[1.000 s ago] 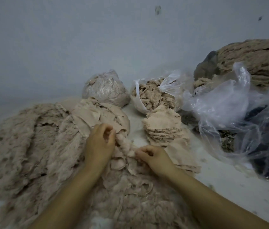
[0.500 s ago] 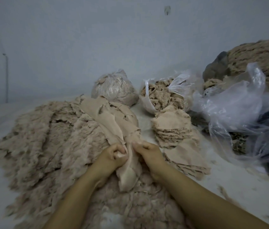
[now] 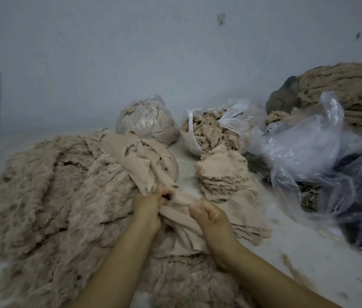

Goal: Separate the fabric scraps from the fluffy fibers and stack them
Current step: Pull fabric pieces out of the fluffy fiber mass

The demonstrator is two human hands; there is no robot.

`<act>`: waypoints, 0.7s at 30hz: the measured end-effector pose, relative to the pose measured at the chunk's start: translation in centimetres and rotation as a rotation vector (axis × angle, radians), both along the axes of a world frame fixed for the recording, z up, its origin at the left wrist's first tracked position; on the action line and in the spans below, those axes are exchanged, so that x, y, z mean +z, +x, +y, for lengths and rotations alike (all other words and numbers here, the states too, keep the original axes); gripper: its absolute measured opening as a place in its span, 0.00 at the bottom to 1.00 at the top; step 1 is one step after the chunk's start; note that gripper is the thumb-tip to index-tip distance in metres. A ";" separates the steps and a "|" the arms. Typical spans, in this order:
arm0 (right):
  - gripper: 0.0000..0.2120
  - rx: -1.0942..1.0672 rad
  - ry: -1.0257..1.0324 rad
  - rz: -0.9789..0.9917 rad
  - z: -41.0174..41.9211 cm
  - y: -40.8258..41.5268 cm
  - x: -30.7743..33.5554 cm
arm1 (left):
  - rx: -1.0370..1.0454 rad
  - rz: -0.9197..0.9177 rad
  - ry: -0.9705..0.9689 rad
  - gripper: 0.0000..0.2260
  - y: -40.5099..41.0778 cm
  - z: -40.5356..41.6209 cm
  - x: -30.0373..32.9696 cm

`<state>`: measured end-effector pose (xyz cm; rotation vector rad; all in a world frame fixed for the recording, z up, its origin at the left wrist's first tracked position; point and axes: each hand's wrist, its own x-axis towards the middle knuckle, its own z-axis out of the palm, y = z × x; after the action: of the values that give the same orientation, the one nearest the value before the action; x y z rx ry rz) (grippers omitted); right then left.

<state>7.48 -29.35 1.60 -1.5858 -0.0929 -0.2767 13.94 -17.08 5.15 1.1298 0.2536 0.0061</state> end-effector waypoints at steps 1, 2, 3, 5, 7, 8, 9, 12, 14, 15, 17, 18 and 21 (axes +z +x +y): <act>0.15 -0.016 0.025 -0.014 -0.4 -0.2 -0.2 | 0.017 0.020 -0.042 0.04 0.4 0.4 -0.1; 0.15 -0.021 0.046 -0.020 -0.9 -0.4 -0.4 | 0.012 0.031 -0.071 0.06 0.6 0.6 -0.1; 0.14 -0.025 0.060 -0.018 -1.2 -0.5 -0.4 | -0.020 0.033 -0.079 0.09 0.6 0.7 -0.2; 0.14 -0.033 0.086 0.004 -1.4 -0.7 -0.3 | -0.137 0.048 -0.077 0.11 0.1 0.2 -0.3; 0.14 -0.049 0.143 0.035 -1.4 -0.5 -0.3 | -0.238 0.047 -0.046 0.10 -0.8 -0.8 -0.8; 0.13 -0.071 0.172 0.051 -1.3 -0.3 -0.3 | -0.241 0.027 0.015 0.09 -1.1 -1.3 -1.2; 0.11 -0.105 0.197 0.065 -1.2 -0.1 -0.4 | -0.199 -0.007 0.100 0.10 -1.3 -1.7 -1.6; 0.11 -0.206 0.315 0.129 -0.8 0.4 -0.1 | -0.003 -0.080 0.163 0.12 -1.3 -1.6 -1.7; 0.13 -0.239 0.371 0.185 -0.9 0.6 -0.1 | 0.032 -0.037 0.051 0.11 -1.0 -1.1 -1.3; 0.13 -0.240 0.383 0.211 -0.9 0.5 -0.2 | 0.033 -0.012 0.022 0.10 -1.0 -1.0 -1.3; 0.11 -0.232 0.372 0.232 -0.8 0.3 -0.4 | 0.022 -0.031 0.042 0.11 -1.1 -0.8 -1.5; 0.10 -0.211 0.332 0.216 -0.8 0.2 -0.4 | 0.003 -0.072 0.069 0.11 -1.2 -0.9 -1.6; 0.12 0.053 0.290 0.213 -0.2 0.0 -0.1 | -0.109 -0.164 0.109 0.13 -1.5 -1.1 -1.7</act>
<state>7.44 -29.54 1.50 -1.3135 0.0676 -0.0741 12.41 -18.16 3.45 1.2428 0.0457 0.0157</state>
